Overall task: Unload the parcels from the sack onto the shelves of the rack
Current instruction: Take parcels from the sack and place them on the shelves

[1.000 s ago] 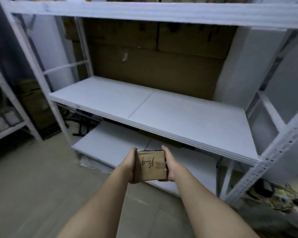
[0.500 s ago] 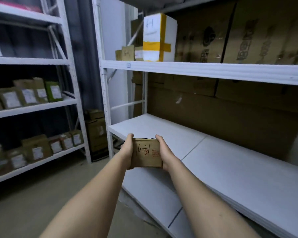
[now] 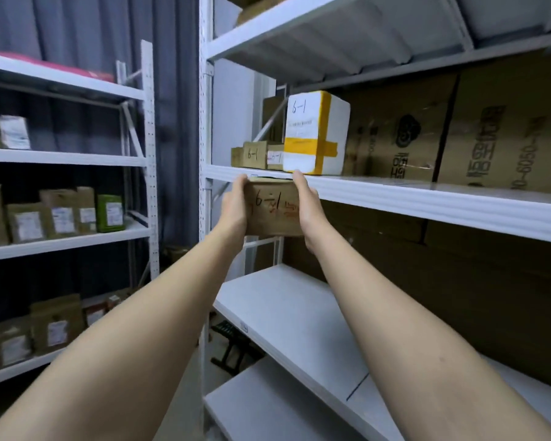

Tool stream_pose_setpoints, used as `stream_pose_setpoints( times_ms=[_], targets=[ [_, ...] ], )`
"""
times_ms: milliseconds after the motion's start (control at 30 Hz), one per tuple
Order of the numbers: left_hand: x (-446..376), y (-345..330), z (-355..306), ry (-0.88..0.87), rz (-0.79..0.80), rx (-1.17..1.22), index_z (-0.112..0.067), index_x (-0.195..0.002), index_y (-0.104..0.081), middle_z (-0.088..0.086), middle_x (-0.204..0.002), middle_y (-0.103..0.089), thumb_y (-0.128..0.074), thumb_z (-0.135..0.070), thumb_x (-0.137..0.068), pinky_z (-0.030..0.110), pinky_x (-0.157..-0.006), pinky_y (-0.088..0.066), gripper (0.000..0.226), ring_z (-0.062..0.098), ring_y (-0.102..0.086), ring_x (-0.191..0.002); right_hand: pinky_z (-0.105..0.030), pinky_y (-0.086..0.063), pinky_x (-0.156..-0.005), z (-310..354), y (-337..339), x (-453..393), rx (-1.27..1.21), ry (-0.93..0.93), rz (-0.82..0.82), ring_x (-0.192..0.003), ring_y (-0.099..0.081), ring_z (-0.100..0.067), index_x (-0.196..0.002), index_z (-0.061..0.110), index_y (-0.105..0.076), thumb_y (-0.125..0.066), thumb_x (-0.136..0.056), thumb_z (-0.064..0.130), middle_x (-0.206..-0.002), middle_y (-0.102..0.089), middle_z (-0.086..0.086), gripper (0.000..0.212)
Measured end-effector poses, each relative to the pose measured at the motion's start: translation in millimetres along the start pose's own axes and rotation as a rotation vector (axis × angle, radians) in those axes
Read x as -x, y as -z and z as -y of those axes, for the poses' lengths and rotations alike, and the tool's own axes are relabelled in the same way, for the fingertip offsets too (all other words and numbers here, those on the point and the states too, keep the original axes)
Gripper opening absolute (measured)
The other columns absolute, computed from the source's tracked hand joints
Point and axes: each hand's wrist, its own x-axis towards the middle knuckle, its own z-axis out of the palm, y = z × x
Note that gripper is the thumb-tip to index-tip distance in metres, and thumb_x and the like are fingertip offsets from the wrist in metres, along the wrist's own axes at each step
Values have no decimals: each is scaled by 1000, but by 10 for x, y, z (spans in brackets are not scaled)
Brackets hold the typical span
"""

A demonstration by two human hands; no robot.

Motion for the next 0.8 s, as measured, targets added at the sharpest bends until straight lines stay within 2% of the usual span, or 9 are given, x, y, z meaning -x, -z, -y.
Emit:
stream_pose_setpoints(
  times_ms=[67, 133, 233, 300, 400, 533, 633, 733, 800],
  targets=[
    [-174, -24, -149, -67, 18, 33, -23, -119, -59, 8, -110, -68, -43, -67, -72, 51, -90, -52, 67, 26, -64, -102, -29, -49, -71, 183, -38, -112, 31, 74, -13, -97, -59, -16, -136, 21, -41, -45, -91, 61, -114, -60, -5, 60],
    [-364, -42, -272, -147, 65, 71, -24, -115, -63, 10, -112, -68, -43, -62, -72, 52, -89, -52, 61, 27, -64, -104, -26, -47, -66, 350, -83, -238, 46, 155, -58, -93, -58, -13, -138, 24, -38, -46, -93, 58, -112, -58, -3, 57],
    [-602, -63, -435, -247, 169, 95, -23, -111, -66, 10, -110, -69, -36, -52, -85, 47, -88, -53, 49, 27, -63, -106, -38, -51, -87, 499, -201, -418, 104, 290, -172, -108, -57, -21, -139, 25, -36, -48, -89, 63, -122, -56, -5, 64],
    [-796, -78, -481, -256, 259, 127, -22, -108, -65, 8, -103, -69, -31, -44, -96, 40, -80, -54, 42, 25, -63, -101, -46, -47, -97, 536, -265, -565, 145, 359, -278, -112, -54, -23, -136, 27, -37, -50, -83, 67, -124, -55, -3, 68],
    [-1090, -141, -513, -214, 419, 119, -26, -103, -63, 0, -95, -69, -30, -40, -100, 30, -68, -55, 36, 17, -64, -95, -46, -46, -99, 582, -277, -728, 191, 376, -426, -111, -53, -21, -137, 28, -38, -49, -85, 67, -124, -53, 0, 66],
    [-1395, -299, -497, -169, 564, 40, -26, -90, -59, -7, -82, -61, -33, -32, -101, 15, -46, -50, 29, 2, -58, -71, -42, -43, -99, 590, -212, -912, 246, 351, -591, -116, -48, -22, -142, 28, -31, -50, -86, 65, -129, -50, 0, 70],
    [-1579, -481, -450, -143, 623, 27, -21, -96, -61, -1, -93, -63, -36, -30, -99, 18, -54, -54, 26, 8, -60, -77, -41, -39, -102, 588, -116, -982, 324, 344, -678, -120, -45, -21, -146, 27, -25, -53, -86, 62, -138, -44, 0, 75],
    [-1749, -666, -314, -157, 662, 19, -13, -124, -51, 5, -116, -60, -47, -31, -95, 35, -84, -55, 35, 20, -60, -105, -43, -37, -104, 554, 25, -1046, 402, 296, -716, -122, -44, -24, -147, 28, -20, -59, -83, 59, -142, -40, 0, 81],
    [-1841, -772, -221, -174, 683, 4, -13, -126, -46, 5, -118, -57, -52, -30, -93, 43, -99, -48, 38, 23, -57, -113, -40, -39, -101, 538, 133, -1075, 433, 250, -697, -123, -45, -24, -149, 27, -16, -62, -84, 53, -143, -39, -2, 84]
  ],
)
